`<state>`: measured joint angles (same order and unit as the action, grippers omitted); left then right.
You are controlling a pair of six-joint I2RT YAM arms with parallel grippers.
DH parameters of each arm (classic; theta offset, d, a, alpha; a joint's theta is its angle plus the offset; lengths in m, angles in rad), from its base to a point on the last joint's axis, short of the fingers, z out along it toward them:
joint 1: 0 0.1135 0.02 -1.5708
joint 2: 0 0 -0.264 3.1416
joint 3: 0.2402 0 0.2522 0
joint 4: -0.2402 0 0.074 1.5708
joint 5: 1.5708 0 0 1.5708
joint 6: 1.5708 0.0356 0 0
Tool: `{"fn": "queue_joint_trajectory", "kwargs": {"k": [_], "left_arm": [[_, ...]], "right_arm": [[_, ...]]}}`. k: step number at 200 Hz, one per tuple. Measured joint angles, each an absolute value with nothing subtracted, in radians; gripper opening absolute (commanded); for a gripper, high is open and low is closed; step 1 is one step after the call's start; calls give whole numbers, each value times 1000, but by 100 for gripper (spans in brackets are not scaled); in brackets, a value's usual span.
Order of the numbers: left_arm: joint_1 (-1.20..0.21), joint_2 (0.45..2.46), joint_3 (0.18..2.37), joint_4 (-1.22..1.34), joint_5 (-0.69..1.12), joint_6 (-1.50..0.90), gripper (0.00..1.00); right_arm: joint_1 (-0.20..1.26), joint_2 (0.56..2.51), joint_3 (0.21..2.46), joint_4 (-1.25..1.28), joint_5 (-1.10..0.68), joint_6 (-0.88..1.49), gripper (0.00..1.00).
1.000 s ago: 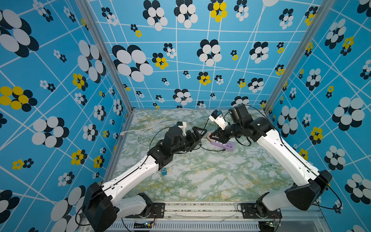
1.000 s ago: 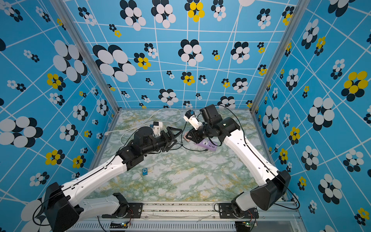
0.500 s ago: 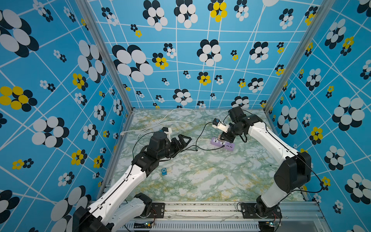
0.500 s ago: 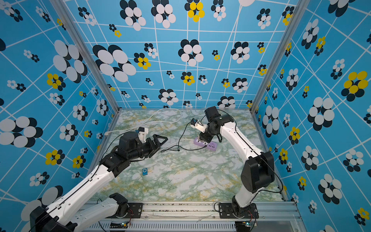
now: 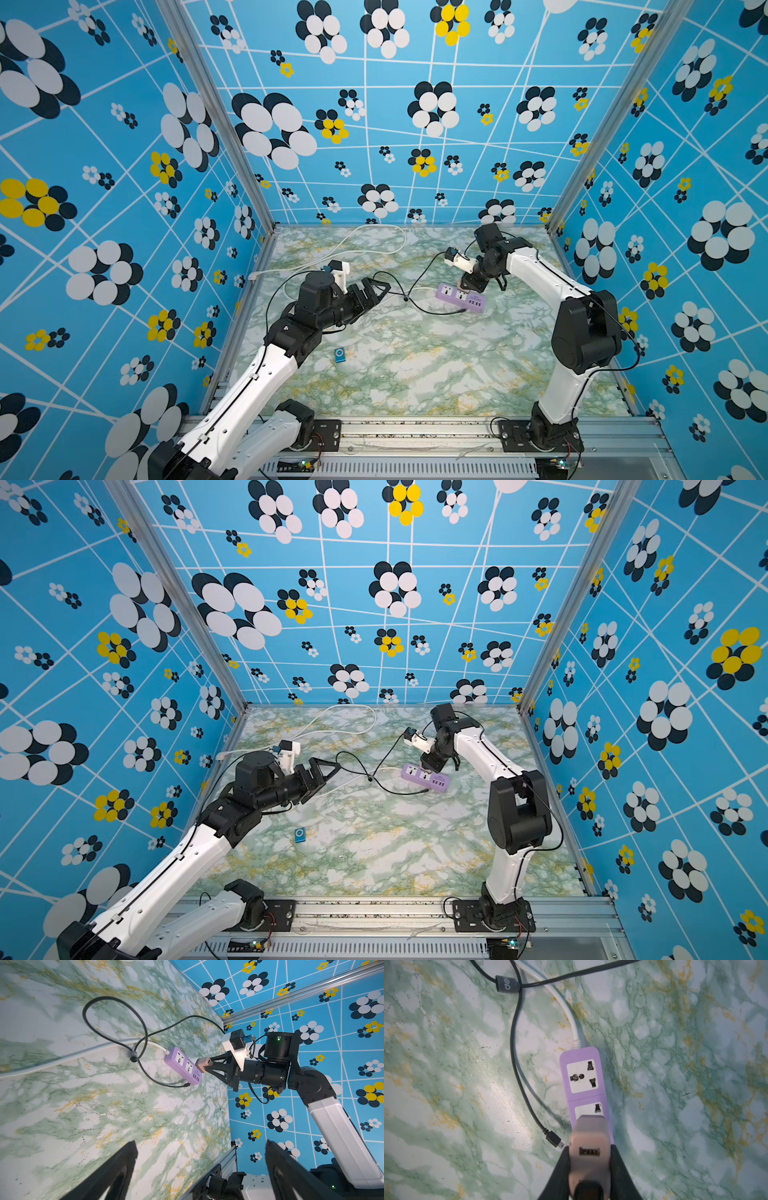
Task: Charge mp3
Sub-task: Insert the plug into the socket.
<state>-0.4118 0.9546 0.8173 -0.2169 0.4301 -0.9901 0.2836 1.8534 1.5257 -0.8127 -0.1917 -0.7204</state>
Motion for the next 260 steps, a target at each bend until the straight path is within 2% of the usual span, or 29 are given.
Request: {"fn": "queue_joint_trajectory", "kwargs": {"k": [80,260], "left_arm": [[-408,974,816,-218,434,-978,99],[-394,965,816,-218,427,-979,99]], "right_arm": [[276,1916,1526,-762,-204,-723,0],[244,1895,1466,-703,-266,-802,0]]}}
